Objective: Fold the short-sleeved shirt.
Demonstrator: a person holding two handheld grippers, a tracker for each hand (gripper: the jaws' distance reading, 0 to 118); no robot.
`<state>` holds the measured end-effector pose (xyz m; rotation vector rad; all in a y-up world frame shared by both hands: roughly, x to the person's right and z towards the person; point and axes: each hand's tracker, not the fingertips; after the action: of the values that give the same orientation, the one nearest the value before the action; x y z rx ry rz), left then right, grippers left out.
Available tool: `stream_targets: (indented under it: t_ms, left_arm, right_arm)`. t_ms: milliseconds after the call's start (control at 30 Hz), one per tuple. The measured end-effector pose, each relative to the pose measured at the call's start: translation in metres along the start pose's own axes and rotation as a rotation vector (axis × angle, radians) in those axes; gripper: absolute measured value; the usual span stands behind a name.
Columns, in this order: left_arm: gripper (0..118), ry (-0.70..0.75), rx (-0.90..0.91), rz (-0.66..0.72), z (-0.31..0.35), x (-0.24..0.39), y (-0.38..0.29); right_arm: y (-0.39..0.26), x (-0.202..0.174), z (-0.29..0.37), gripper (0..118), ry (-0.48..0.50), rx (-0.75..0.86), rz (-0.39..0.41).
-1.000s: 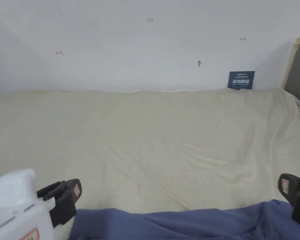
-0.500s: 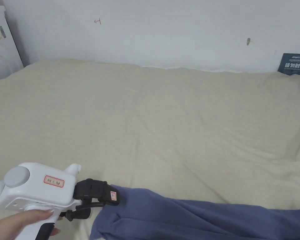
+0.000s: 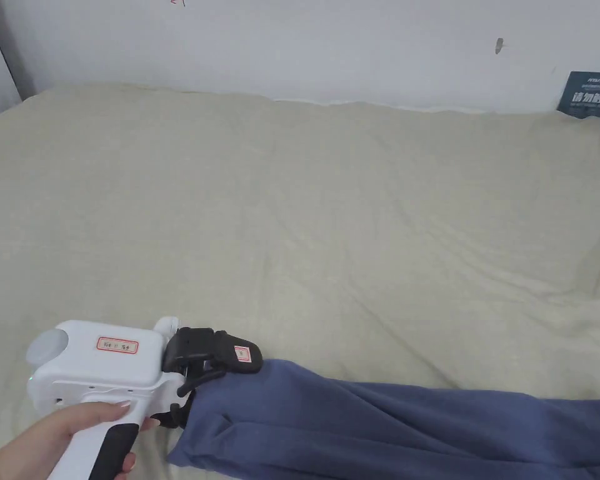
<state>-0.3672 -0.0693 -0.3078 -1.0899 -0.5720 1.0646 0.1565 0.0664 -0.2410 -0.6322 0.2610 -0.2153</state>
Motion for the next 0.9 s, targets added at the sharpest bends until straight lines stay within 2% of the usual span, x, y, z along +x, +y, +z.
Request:
stream_targets:
  t_ms: [33, 67, 100, 133, 167, 200, 267, 400, 500, 567, 633, 733, 800, 833, 900]
  left_arm:
    - [109, 0.012, 0.016, -0.003, -0.001, 0.007, -0.003]
    - [77, 0.056, 0.027, -0.019, -0.001, 0.014, -0.006]
    - [10, 0.129, 0.056, -0.034, 0.001, 0.021, -0.01]
    - [6, 0.195, 0.096, -0.085, 0.013, 0.001, 0.005]
    - [6, 0.343, 0.116, -0.143, 0.015, 0.003, 0.007]
    - [6, 0.403, 0.112, -0.156, 0.014, 0.004, 0.004]
    - [6, 0.35, 0.027, -0.108, 0.009, 0.003, 0.003]
    - [6, 0.588, 0.078, -0.285, 0.012, 0.047, 0.004]
    - [6, 0.859, 0.035, -0.49, 0.008, 0.084, -0.008]
    - [6, 1.048, 0.052, -0.574, 0.011, 0.09, -0.008]
    - [6, 1.125, 0.083, -0.616, 0.011, 0.104, -0.011]
    - [6, 1.127, 0.073, -0.679, -0.011, 0.129, -0.014]
    - [6, 0.985, 0.028, -0.672, -0.036, 0.148, -0.017]
    - [6, 0.853, -0.009, -0.607, -0.053, 0.156, -0.018]
    - [6, 0.703, -0.049, -0.514, -0.087, 0.166, -0.016]
  right_arm:
    - [0.0, 0.001, 0.0, 0, -0.001, -0.003, -0.003]
    - [0.001, 0.002, 0.001, 0, 0.0, -0.004, -0.005]
    - [0.0, 0.001, 0.002, 0, -0.013, -0.001, 0.01]
    - [-0.001, -0.002, 0.004, 0, -0.058, 0.013, 0.061]
    - [-0.001, -0.005, 0.005, 0, -0.09, 0.023, 0.1]
    - [-0.002, -0.006, 0.005, 0, -0.094, 0.024, 0.124]
    - [-0.004, -0.011, 0.007, 0, -0.063, 0.02, 0.12]
    - [-0.004, -0.012, 0.009, 0, -0.028, 0.022, 0.115]
    - [-0.004, -0.011, 0.012, 0, -0.013, 0.029, 0.115]
    - [-0.005, -0.01, 0.013, 0, -0.004, 0.033, 0.112]
    - [-0.008, -0.008, 0.015, 0, -0.003, 0.042, 0.112]
    - [-0.01, -0.002, 0.02, 0, 0.015, 0.051, 0.103]
    - [-0.012, 0.003, 0.022, 0, 0.025, 0.053, 0.085]
    - [-0.013, 0.007, 0.024, 0, 0.027, 0.053, 0.074]
    - [-0.014, 0.013, 0.029, 0, 0.029, 0.054, 0.049]
